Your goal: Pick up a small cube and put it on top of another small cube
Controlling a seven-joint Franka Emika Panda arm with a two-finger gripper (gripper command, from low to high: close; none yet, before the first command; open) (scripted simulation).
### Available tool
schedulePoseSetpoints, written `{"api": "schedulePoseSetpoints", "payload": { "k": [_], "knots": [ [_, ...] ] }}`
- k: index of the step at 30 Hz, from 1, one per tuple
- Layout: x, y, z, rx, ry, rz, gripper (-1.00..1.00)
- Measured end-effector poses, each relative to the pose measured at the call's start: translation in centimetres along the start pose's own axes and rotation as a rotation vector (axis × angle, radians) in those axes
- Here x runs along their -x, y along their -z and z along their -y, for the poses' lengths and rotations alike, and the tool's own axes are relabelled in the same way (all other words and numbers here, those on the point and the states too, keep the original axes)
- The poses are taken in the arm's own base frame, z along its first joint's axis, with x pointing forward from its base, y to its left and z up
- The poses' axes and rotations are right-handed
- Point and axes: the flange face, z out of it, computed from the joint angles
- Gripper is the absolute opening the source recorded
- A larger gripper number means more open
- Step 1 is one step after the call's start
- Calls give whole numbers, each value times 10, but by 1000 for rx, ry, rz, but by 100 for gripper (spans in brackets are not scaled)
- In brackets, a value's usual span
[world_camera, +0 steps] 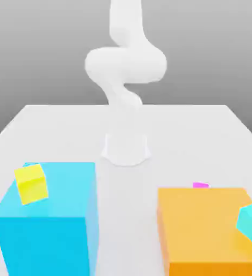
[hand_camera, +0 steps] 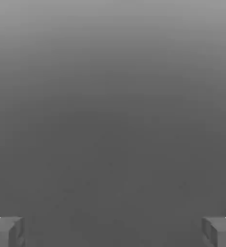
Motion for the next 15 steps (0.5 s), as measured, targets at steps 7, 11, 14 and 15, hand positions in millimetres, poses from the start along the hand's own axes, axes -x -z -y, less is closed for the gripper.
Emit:
{"api": "schedulePoseSetpoints", "payload": {
  "k": [7,11,14,15],
  "knots": [
    [-27,-138,-165,269,-306,17,0],
    [-3,-190,-267,410,-474,46,0],
    [39,-223,-330,513,-578,96,0],
    [58,-234,-347,548,-605,120,0]
  ]
}}
